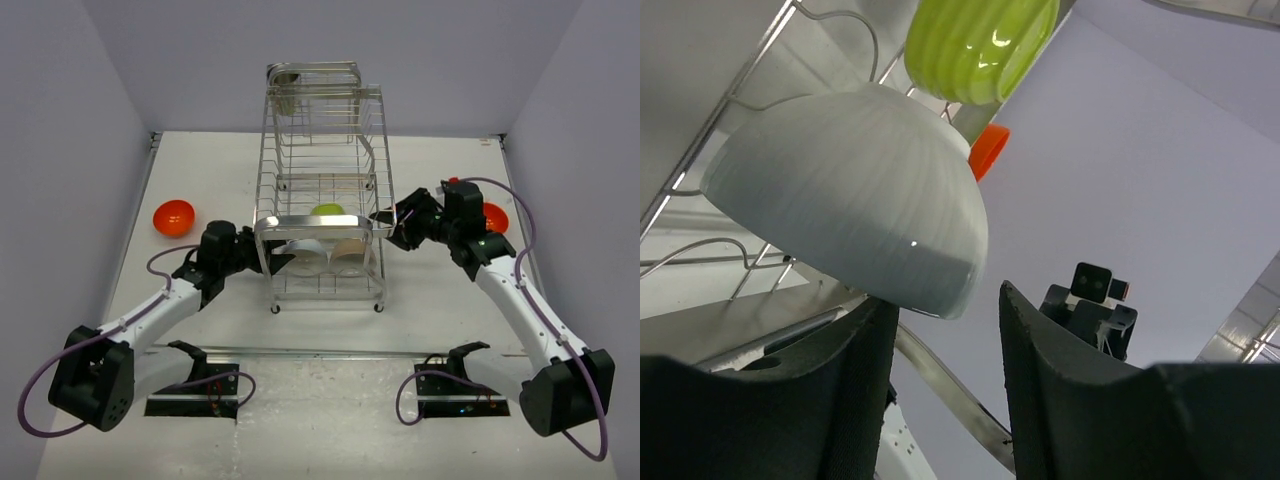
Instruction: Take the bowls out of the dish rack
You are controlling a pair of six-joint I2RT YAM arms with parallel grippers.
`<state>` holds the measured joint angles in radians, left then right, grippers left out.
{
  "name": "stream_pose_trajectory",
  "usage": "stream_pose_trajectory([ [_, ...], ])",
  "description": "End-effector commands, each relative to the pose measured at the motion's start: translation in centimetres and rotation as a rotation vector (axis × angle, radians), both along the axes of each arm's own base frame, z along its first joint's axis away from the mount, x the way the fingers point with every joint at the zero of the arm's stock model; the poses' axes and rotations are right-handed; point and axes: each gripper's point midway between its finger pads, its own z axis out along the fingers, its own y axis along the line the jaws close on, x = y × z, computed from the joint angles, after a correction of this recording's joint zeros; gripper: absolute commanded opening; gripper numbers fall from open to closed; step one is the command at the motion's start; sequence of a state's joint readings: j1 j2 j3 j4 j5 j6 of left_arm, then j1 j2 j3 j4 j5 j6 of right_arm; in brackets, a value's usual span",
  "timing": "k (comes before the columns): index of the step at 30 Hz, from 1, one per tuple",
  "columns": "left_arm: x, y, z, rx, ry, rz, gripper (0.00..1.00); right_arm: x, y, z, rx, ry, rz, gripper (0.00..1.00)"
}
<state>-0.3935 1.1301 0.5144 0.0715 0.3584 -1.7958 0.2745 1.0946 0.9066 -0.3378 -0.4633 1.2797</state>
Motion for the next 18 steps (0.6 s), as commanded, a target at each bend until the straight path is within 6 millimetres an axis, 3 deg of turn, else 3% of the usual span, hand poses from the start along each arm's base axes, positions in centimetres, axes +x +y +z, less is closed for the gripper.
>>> stream_pose_trajectory([
  [1, 0.1, 0.3, 2.2, -0.016, -0.068, 0.023, 0.47, 0.1, -0.2, 2.9, -0.009, -0.097, 0.000, 0.50],
  [9, -2.2, 1.5, 2.9, 0.027, -0.085, 0.015, 0.50, -1.5, -2.9, 3.3, -0.138, -0.213, -0.065, 0.54],
  [12, -2.8, 2.5, 3.2, 0.059, -0.102, 0.034, 0.50, -2.5, -3.7, 2.3, -0.211, -0.228, -0.047, 0.54],
  [18, -3.7, 6.0, 1.3, 0.276, -0.111, 0.013, 0.50, -5.2, -5.6, 0.7, -0.394, -0.301, 0.029, 0.56],
])
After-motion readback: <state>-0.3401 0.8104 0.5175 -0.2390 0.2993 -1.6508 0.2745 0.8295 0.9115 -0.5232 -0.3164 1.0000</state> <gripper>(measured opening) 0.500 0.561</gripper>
